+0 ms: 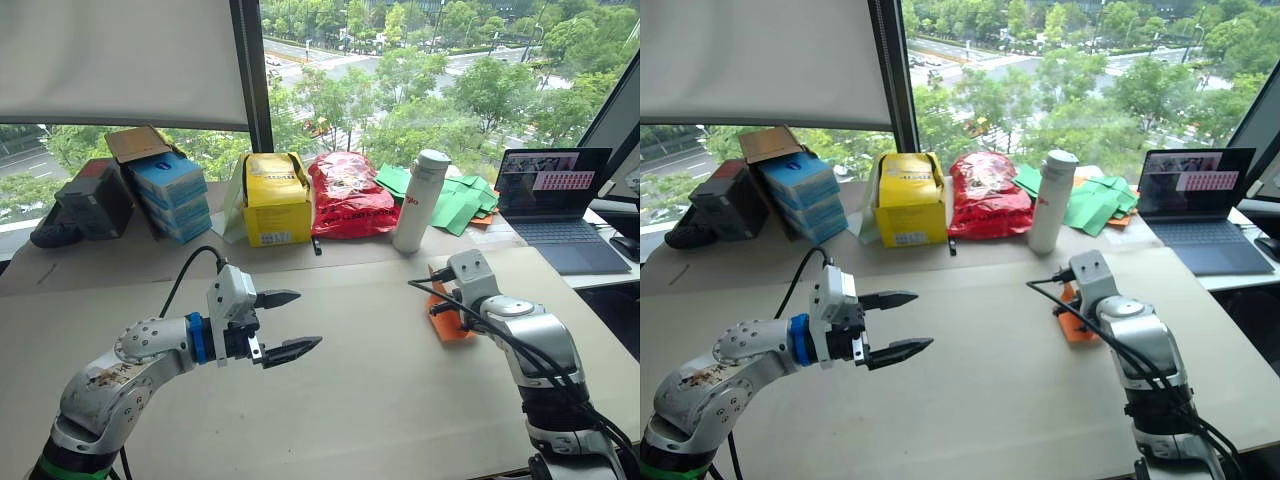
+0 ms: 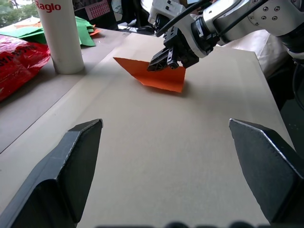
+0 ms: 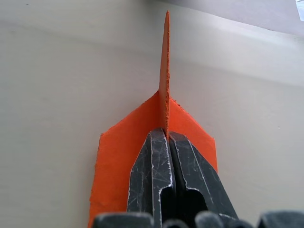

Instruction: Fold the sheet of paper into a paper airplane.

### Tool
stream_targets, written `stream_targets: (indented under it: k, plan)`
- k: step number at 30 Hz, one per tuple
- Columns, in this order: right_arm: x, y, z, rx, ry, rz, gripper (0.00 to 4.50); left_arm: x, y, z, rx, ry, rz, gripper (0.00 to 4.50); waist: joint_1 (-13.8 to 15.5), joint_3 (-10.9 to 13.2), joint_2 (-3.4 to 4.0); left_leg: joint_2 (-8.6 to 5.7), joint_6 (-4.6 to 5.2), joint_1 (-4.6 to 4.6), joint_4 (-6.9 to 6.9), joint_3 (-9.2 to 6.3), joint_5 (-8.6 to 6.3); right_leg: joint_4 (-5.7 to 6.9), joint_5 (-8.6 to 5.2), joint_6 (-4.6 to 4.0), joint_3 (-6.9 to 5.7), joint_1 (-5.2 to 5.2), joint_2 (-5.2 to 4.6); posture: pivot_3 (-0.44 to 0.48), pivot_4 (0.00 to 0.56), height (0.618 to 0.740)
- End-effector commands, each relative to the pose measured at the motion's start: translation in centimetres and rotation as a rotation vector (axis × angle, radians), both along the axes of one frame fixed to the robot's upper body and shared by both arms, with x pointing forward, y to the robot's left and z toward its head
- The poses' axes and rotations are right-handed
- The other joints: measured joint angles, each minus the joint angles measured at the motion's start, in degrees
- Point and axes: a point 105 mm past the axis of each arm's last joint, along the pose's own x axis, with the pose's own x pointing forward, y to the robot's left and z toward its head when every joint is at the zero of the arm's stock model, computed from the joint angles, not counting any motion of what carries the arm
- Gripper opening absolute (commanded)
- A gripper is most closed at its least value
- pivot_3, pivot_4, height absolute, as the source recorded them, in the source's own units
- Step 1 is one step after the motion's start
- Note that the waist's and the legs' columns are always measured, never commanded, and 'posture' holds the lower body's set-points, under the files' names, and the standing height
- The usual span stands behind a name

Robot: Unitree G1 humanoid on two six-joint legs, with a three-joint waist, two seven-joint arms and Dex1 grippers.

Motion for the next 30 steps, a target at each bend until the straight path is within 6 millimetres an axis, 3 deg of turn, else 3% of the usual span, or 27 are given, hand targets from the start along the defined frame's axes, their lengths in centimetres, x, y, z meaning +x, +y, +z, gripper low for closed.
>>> stream_targets:
  k: [1,7,10,12,14,16,19,25,27,30]
  plan:
    - [0.4,0.0,2.9,0.064,-0.113,-0.017,1.26,-0.3,-0.4,0.9,0.009,-0.047,-0.026,4.5,0.01,0.0,0.0,0.0,0.0,0.0,0.0,0.0,0.0,0.0,0.0,0.0,0.0,0.0,0.0,0.0,0.15,0.74]
    - [0.6,0.2,5.2,0.126,-0.194,-0.007,3.37,-0.2,-0.1,0.7,0.015,-0.046,-0.021,4.5,0.06,0.0,0.0,0.0,0.01,0.0,0.01,-0.01,0.0,0.0,0.0,0.0,-0.01,0.0,0.01,0.0,0.15,0.74]
    - [0.6,1.9,7.7,0.184,-0.295,0.102,4.43,0.0,0.4,0.5,0.017,-0.042,0.013,4.5,-0.01,0.0,0.0,0.0,0.01,0.0,0.01,0.01,0.0,0.0,0.0,0.0,0.0,0.0,0.02,0.0,0.15,0.74]
    - [0.1,4.2,9.3,0.177,-0.388,0.259,4.47,0.6,1.4,0.2,0.004,-0.035,0.074,4.5,-0.19,0.0,0.01,0.0,0.01,0.01,0.0,0.01,-0.01,0.0,0.0,0.0,0.0,-0.01,0.03,0.0,0.15,0.74]
    - [-1.4,7.0,9.6,0.159,-0.441,0.459,4.47,1.2,2.6,-0.2,-0.005,-0.036,0.149,4.5,-0.2,0.0,0.01,0.02,0.02,0.03,-0.02,0.01,-0.01,0.0,0.0,0.0,0.0,-0.01,0.06,0.0,0.15,0.74]
    - [-2.9,9.0,8.9,0.19,-0.445,0.611,4.47,1.7,3.9,-0.7,-0.011,-0.039,0.222,4.5,-0.05,0.0,0.01,0.03,0.04,0.05,-0.04,-0.05,-0.02,0.0,0.0,0.01,-0.04,0.02,0.06,0.0,0.15,0.74]
    - [-5.3,11.7,5.9,0.29,-0.415,0.789,4.47,2.7,7.9,-2.6,-0.036,-0.069,0.48,4.5,0.01,-0.01,0.0,0.03,0.07,0.12,-0.03,-0.04,-0.04,-0.1,-0.01,0.02,-0.02,0.12,0.04,0.0,0.15,0.74]
    - [-4.6,11.1,0.7,0.271,-0.384,0.731,4.47,2.7,11.9,-4.2,-0.063,-0.068,0.688,4.5,0.47,0.01,-0.04,-0.01,0.1,0.11,0.11,-0.01,-0.05,-0.06,0.03,0.07,-0.02,0.14,-0.03,0.0,0.15,0.74]
    - [-4.4,10.6,-0.8,0.245,-0.377,0.708,4.47,2.6,12.0,-4.5,-0.073,-0.058,0.7,4.5,0.68,0.01,-0.04,-0.01,0.17,0.13,0.1,-0.06,-0.09,-0.04,0.03,0.06,-0.04,0.14,-0.02,0.0,0.15,0.74]
    - [-4.3,10.6,-1.4,0.239,-0.379,0.707,4.47,2.3,11.7,-4.8,-0.089,-0.055,0.696,4.5,0.61,0.01,-0.04,0.0,0.09,0.15,0.1,-0.03,-0.05,0.01,0.04,0.06,-0.01,0.12,-0.01,0.0,0.15,0.74]
